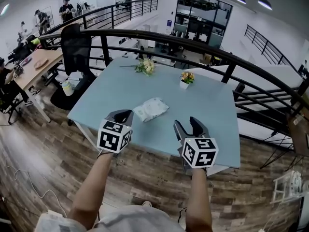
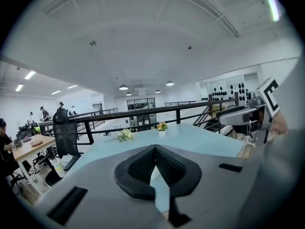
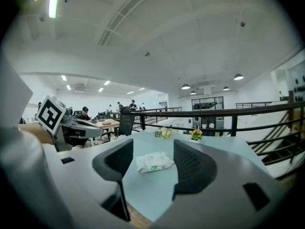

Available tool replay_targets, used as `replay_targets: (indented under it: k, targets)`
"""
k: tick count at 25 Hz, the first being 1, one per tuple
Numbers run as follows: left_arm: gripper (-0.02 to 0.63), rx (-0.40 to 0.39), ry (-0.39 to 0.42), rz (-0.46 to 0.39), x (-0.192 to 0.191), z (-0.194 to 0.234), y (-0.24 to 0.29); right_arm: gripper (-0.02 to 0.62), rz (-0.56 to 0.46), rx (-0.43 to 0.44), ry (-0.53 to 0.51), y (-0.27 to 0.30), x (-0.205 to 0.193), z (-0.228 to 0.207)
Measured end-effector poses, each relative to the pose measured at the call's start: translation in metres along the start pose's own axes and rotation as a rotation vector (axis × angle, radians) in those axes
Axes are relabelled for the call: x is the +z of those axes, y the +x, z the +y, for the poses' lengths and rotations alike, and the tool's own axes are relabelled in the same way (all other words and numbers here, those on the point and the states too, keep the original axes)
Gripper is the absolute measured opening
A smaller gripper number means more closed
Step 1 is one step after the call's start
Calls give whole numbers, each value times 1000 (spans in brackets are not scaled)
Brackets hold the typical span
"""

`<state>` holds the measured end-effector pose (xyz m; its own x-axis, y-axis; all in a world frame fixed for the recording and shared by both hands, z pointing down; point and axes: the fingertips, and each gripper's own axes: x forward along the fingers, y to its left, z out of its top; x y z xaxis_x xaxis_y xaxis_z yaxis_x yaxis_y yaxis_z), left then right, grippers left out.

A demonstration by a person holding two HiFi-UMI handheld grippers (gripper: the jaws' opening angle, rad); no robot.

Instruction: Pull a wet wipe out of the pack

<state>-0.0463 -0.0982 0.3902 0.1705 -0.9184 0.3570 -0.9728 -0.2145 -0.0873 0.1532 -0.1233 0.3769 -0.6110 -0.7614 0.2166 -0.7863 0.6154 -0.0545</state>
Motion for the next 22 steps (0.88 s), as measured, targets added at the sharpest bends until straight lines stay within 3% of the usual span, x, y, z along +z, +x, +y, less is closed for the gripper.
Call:
replay_targets:
  k: [8, 22]
  targets:
    - [-6, 25, -20, 11, 0, -3, 29, 265, 12, 23, -4, 22, -4, -25]
    - [-6, 50, -15, 24, -5, -2, 34, 273, 9, 56, 14, 35, -9, -32]
